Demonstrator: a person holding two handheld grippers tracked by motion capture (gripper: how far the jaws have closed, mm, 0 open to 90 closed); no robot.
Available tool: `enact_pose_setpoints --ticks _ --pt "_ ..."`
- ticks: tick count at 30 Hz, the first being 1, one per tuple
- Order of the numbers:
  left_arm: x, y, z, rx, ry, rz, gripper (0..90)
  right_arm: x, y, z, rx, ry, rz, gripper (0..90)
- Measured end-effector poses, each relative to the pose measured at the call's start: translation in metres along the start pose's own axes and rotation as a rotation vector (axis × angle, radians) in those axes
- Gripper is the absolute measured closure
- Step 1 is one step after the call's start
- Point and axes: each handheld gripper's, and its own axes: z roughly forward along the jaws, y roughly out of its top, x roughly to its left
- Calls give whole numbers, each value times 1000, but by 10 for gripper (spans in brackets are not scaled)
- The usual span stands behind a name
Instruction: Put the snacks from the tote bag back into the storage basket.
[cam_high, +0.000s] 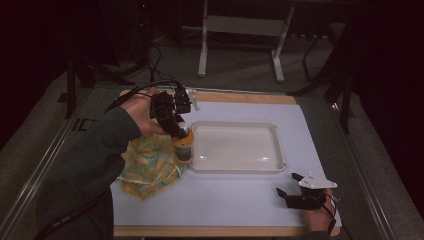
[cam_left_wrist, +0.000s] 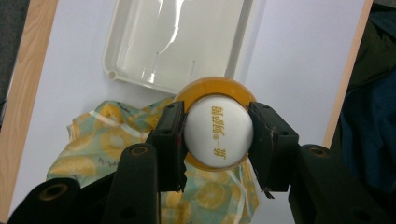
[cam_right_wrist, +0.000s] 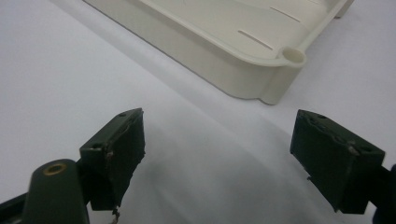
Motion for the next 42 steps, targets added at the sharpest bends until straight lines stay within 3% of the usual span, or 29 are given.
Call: enact_pose_setpoints --ticks 11,27,42 --pt "1 16 15 17 -19 27 591 0 0 0 -7 0 1 174" --pt "2 32 34 28 -38 30 591 0 0 -1 -11 0 0 174" --pt "2 42 43 45 -41 49 591 0 0 -1 -16 -3 -4 174"
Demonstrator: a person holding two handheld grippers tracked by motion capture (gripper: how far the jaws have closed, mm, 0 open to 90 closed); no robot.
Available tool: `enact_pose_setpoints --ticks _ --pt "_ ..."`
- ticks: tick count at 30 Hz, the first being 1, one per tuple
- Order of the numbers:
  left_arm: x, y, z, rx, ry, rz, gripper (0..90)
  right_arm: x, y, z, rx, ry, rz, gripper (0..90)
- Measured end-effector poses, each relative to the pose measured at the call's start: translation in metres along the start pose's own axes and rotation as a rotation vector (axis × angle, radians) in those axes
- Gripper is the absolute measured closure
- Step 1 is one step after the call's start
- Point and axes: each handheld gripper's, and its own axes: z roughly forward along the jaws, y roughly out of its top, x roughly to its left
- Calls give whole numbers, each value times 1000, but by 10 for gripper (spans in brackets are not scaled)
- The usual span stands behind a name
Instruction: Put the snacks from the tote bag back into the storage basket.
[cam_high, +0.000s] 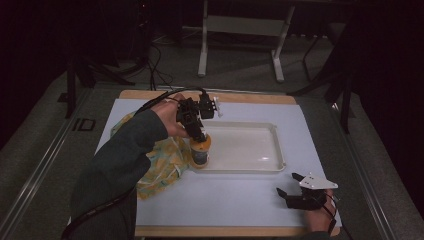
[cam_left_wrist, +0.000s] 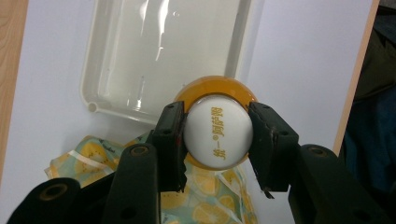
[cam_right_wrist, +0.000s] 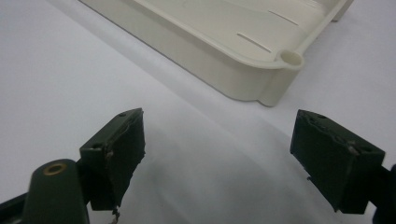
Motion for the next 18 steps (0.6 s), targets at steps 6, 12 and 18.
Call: enact_pose_setpoints --ticks 6,12,18 --pt "1 2 3 2 0 -4 591 0 0 0 -3 0 1 174" --pt "1 3 4 -4 12 -7 591 0 0 0 -3 0 1 174" --pt "2 4 7 -8 16 -5 591 0 0 0 -3 -1 1 174"
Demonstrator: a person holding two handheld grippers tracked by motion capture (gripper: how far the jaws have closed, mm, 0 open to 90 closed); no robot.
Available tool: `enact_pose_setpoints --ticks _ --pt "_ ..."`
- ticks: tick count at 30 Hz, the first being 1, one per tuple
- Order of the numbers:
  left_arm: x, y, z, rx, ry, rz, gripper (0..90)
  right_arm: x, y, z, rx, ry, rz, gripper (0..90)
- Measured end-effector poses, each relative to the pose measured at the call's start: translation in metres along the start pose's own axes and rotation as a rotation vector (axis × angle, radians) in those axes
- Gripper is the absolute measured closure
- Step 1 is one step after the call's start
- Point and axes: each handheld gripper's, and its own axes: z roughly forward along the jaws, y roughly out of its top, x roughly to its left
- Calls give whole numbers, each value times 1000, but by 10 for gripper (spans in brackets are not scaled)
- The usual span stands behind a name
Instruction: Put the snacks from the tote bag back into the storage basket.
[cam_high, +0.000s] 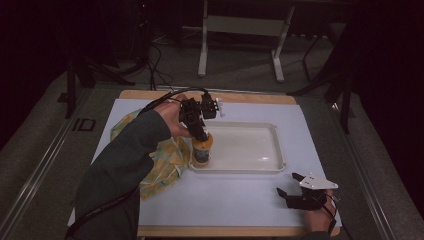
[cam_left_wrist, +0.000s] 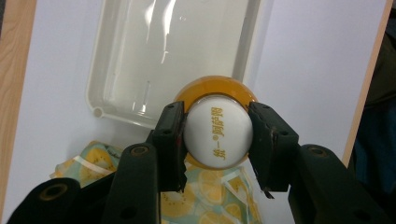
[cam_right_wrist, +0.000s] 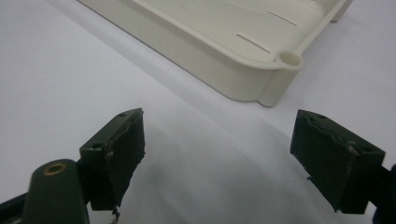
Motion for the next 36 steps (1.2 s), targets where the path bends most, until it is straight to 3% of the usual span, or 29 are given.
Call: enact_pose_setpoints --ticks 20,36 --pt "2 6 13 18 0 6 591 0 0 0 1 4 1 170" --pt "5 2 31 48 -14 -4 591 -1 0 0 -3 3 7 169"
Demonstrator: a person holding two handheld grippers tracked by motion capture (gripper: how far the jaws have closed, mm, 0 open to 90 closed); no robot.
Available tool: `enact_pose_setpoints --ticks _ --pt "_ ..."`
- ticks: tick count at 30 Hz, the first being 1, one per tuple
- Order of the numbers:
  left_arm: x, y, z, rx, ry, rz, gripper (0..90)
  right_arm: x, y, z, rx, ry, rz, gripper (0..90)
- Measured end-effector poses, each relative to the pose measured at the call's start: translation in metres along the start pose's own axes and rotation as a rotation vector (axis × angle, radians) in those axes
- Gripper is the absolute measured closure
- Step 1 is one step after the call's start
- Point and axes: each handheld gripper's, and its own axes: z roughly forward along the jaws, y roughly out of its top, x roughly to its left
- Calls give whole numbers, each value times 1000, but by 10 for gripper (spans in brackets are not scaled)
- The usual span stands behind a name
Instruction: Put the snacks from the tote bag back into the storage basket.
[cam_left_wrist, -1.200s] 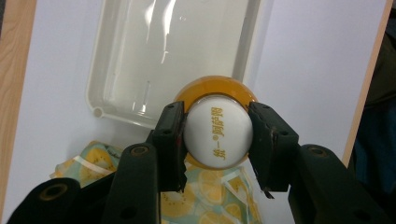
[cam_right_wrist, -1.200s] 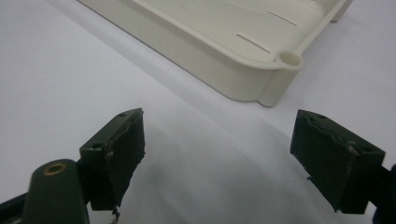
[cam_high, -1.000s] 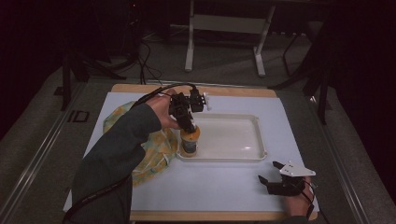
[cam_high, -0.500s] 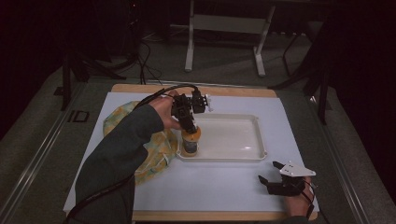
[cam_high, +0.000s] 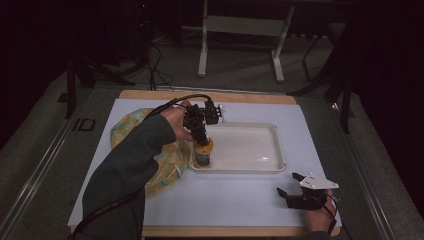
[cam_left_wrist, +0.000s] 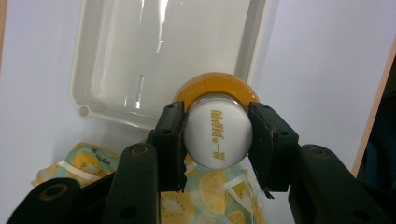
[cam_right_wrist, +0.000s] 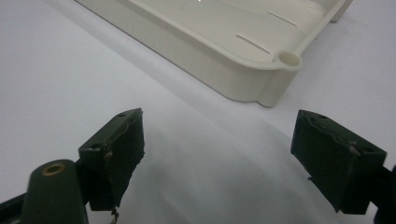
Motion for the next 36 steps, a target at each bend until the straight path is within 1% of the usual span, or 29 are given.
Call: enact_pose_setpoints --ticks 2,8,12,14,17,30,33,36 --pt "1 0 2 3 -5 -2 591 0 0 0 -2 1 2 169" --pt "1 0 8 31 -10 -7 591 0 0 0 -2 2 2 169" --pt "1 1 11 35 -11 -1 590 0 0 0 -3 2 3 169" --pt "1 2 13 45 -10 4 590 0 0 -1 -3 3 3 169" --pt "1 3 14 34 -14 6 590 0 0 0 -3 3 4 169" --pt "1 3 15 33 -20 0 580 0 0 0 -3 1 -1 169" --pt "2 2 15 16 -28 -10 561 0 0 0 -4 2 1 169" --pt "2 2 14 16 -25 -8 539 0 0 0 -4 2 -1 169"
